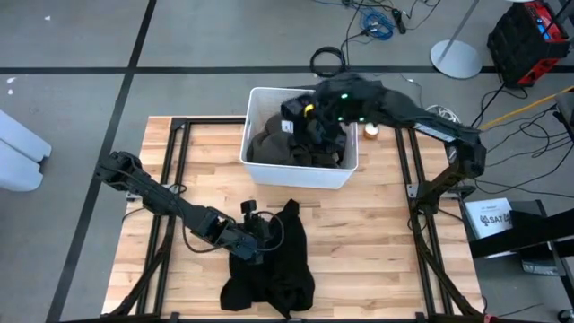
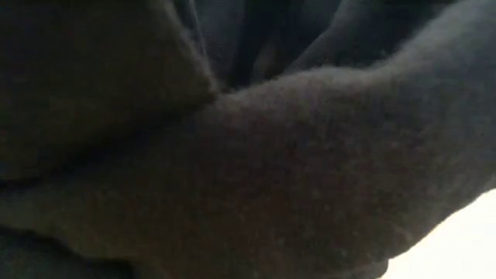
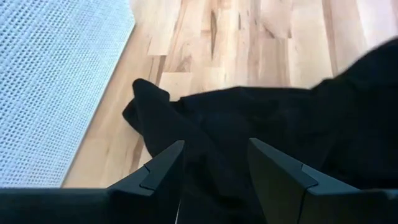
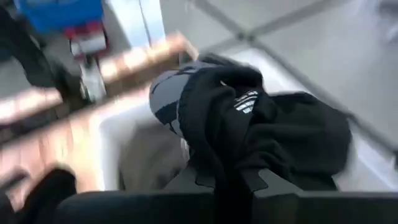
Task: Sort clothes
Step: Put the black boxer into the white laundry bin, then put the black shirt into the white laundry bin
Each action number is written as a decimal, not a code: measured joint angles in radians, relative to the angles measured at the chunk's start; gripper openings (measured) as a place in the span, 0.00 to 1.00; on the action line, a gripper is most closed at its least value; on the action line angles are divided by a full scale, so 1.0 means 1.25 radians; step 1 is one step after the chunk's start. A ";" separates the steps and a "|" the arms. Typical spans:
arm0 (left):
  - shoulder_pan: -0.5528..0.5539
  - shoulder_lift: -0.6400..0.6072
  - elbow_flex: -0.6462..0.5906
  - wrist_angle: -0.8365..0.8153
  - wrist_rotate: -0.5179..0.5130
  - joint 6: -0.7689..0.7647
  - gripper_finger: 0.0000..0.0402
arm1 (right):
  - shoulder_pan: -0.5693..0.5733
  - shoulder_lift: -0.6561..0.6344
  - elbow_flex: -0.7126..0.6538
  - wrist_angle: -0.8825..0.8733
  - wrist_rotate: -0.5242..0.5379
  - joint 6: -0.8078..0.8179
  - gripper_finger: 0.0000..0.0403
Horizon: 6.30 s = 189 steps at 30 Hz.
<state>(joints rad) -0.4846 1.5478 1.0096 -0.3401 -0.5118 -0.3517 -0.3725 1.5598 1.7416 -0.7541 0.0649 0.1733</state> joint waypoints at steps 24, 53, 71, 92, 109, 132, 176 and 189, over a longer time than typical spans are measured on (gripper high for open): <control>-0.017 0.000 -0.002 0.016 0.042 -0.029 0.45 | -0.118 0.274 -0.257 0.274 -0.204 0.072 0.00; -0.032 0.000 -0.003 0.013 0.050 -0.043 0.45 | -0.083 0.173 -0.153 -0.056 -0.306 0.082 0.46; -0.021 0.000 -0.003 0.015 0.051 0.001 0.45 | -0.085 -0.020 -0.150 0.054 -0.221 0.109 0.60; 0.020 0.000 -0.003 0.023 0.080 0.037 0.45 | 0.028 -0.090 -0.148 -0.337 0.086 0.195 0.60; -0.031 0.000 -0.003 0.025 0.392 -0.005 0.45 | 0.591 -0.099 -0.183 -0.267 0.157 0.411 0.60; -0.170 0.105 -0.002 0.089 0.702 -0.317 0.45 | 0.870 -0.097 -0.708 0.451 0.370 0.675 0.60; -0.112 0.170 0.071 0.095 0.176 -0.022 0.10 | 1.027 -0.019 -0.722 0.541 0.555 0.858 0.60; -0.135 0.022 0.154 0.046 0.192 0.033 0.01 | 1.104 0.050 -0.722 0.557 0.655 0.985 0.60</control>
<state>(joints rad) -0.6536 1.5754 1.2015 -0.2826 -0.2724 -0.3102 1.0081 1.6227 0.8387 -0.0576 0.8835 1.4048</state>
